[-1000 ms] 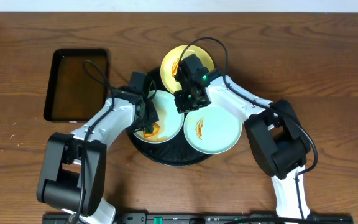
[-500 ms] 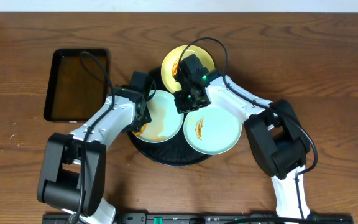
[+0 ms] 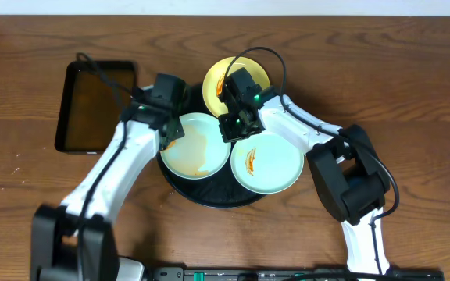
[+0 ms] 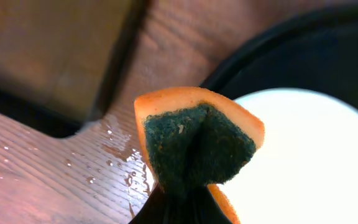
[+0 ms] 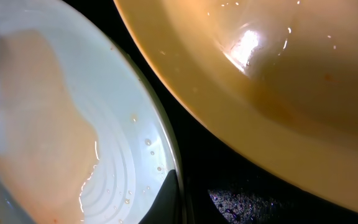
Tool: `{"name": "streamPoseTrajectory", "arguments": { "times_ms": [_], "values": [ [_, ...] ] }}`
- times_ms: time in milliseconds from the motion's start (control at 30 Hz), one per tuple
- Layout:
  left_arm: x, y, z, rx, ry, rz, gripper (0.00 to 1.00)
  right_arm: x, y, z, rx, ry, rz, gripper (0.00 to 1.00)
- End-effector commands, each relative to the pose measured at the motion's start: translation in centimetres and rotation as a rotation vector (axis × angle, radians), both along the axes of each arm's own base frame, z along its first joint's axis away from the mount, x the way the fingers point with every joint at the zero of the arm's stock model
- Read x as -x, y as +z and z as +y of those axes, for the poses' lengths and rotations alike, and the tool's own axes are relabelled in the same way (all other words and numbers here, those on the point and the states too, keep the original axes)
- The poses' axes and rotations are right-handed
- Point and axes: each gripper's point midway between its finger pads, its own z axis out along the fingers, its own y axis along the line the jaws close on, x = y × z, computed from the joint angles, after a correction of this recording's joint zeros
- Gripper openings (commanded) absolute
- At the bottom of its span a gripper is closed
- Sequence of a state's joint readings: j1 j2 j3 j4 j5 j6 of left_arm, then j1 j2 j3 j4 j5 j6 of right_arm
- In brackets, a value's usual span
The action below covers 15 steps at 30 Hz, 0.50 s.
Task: Clean dirty plates on tray and stack at the side
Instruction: 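Move the sponge with the left gripper over the black basin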
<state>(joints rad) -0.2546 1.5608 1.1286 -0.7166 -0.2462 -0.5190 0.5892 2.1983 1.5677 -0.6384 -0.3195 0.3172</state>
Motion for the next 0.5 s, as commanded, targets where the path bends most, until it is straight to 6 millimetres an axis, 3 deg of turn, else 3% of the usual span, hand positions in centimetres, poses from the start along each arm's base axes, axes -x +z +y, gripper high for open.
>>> {"name": "streamPoseTrajectory", "arguments": {
  "times_ms": [0,167,333,467],
  "values": [
    [-0.7,4.0,1.8,-0.004,0.043,-0.115,0.08,-0.1,0.2,-0.1,0.027,0.03,-0.032,0.01],
    [-0.5,5.9,5.3,0.0,0.142,-0.17,0.07,-0.9,3.3,0.4,0.005,0.064,-0.095,0.01],
    [-1.0,5.5,9.2,-0.005,0.251,-0.198,0.07,-1.6,7.2,0.9,-0.003,0.147,-0.204,0.01],
    [-1.7,5.4,11.2,-0.006,0.308,-0.243,0.07,-2.5,9.4,0.1,0.095,0.12,-0.309,0.01]
  ]
}}
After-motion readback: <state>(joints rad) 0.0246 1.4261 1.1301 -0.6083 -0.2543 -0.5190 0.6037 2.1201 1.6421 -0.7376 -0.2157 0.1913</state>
